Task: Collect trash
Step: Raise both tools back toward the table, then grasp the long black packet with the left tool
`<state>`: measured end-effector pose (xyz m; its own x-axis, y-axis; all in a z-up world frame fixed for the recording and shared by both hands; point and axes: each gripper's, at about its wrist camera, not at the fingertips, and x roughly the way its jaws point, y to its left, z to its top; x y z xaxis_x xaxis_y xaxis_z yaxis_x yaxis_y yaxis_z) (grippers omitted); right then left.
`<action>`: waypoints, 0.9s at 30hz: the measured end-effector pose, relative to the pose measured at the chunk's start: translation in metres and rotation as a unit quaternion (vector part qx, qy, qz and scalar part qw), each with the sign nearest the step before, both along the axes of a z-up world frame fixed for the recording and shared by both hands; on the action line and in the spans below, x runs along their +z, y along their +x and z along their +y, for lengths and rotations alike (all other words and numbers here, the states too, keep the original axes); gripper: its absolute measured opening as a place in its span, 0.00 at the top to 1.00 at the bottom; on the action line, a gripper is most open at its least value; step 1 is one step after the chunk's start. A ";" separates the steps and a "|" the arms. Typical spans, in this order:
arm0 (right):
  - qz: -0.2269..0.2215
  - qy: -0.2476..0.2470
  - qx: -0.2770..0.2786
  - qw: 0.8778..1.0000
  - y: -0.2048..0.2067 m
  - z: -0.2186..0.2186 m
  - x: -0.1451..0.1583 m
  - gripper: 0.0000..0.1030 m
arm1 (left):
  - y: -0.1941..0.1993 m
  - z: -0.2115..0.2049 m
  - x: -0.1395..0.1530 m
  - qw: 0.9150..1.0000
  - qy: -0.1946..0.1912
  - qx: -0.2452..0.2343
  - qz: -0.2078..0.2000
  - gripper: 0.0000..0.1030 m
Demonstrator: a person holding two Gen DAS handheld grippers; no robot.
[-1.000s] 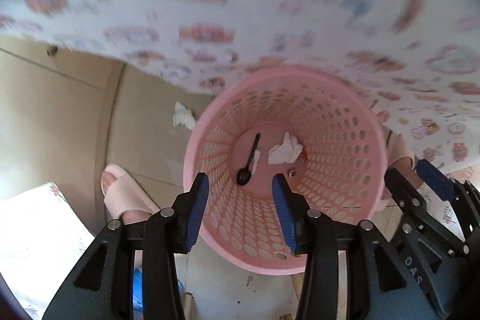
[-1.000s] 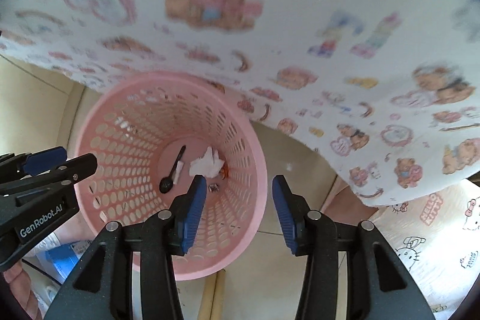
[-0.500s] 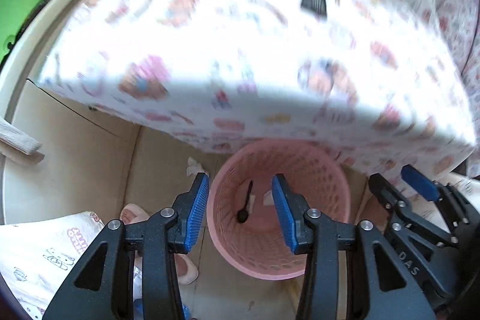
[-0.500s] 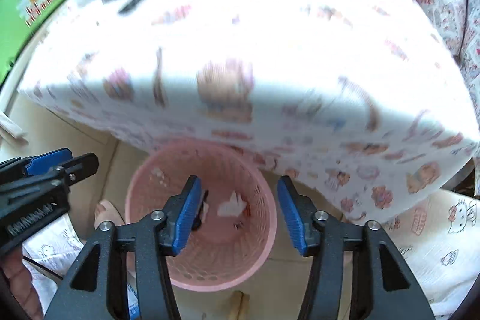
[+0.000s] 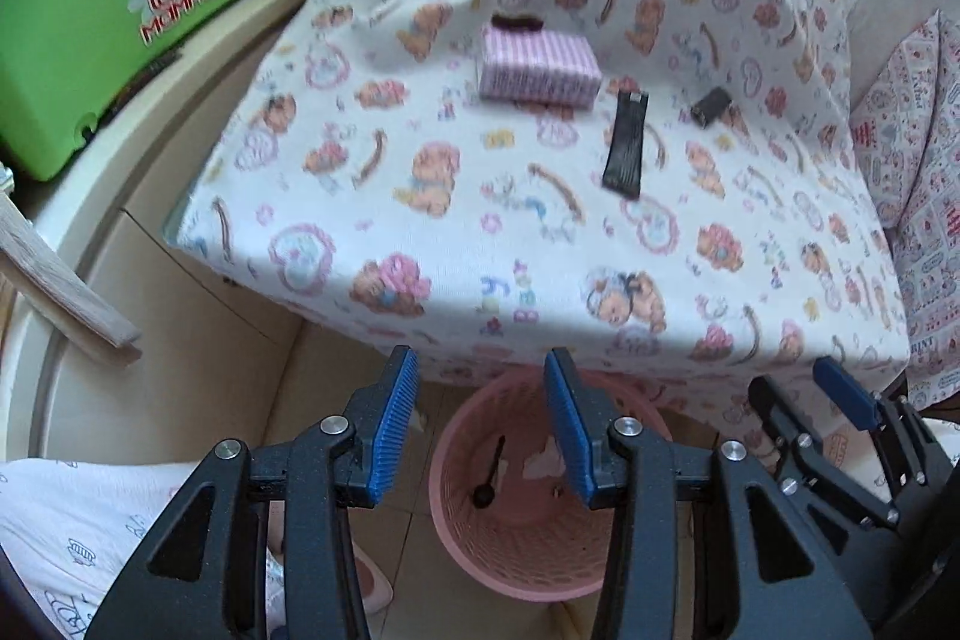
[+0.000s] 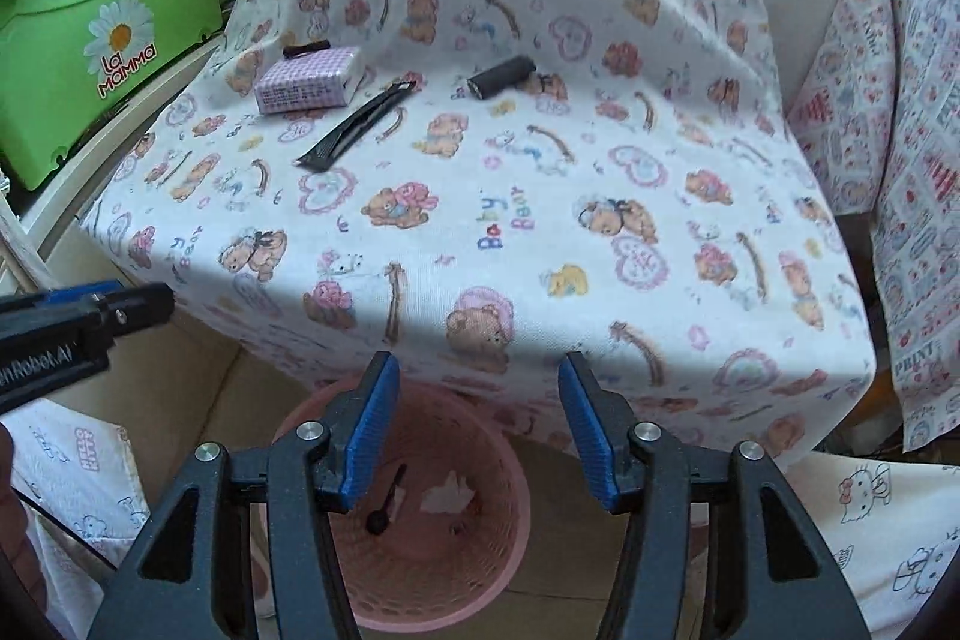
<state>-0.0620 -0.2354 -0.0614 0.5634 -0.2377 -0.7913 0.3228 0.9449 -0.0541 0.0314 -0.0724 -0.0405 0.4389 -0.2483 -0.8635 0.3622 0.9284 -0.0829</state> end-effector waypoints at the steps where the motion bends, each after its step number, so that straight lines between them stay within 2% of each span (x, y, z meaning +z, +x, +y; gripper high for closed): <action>1: -0.004 -0.003 0.003 1.000 -0.001 0.001 0.003 0.44 | 0.000 0.001 0.003 1.000 -0.008 -0.001 -0.006 0.59; 4: -0.025 -0.011 0.009 1.000 -0.007 0.009 0.014 0.44 | -0.003 0.004 0.014 0.999 -0.029 -0.003 -0.030 0.60; 9: -0.053 -0.020 0.005 0.998 -0.010 0.012 0.027 0.44 | -0.006 0.001 0.027 0.996 -0.032 -0.015 -0.081 0.59; 14: -0.060 -0.040 -0.003 0.997 -0.008 0.010 0.031 0.44 | 0.004 -0.005 0.029 0.996 -0.068 -0.025 -0.056 0.54; 18: -0.076 -0.026 -0.004 0.997 -0.006 0.004 0.038 0.44 | 0.012 -0.025 0.030 0.995 -0.030 -0.039 -0.086 0.52; 22: -0.084 -0.014 -0.013 0.996 0.000 -0.007 0.044 0.43 | 0.022 -0.054 0.020 0.993 -0.006 -0.086 -0.084 0.52; 25: -0.089 0.000 -0.019 0.996 0.002 -0.018 0.048 0.43 | 0.023 -0.072 0.014 0.990 0.013 -0.101 -0.103 0.52; 27: -0.090 0.005 -0.024 0.996 0.003 -0.025 0.050 0.43 | 0.029 -0.080 0.009 0.990 0.017 -0.099 -0.095 0.52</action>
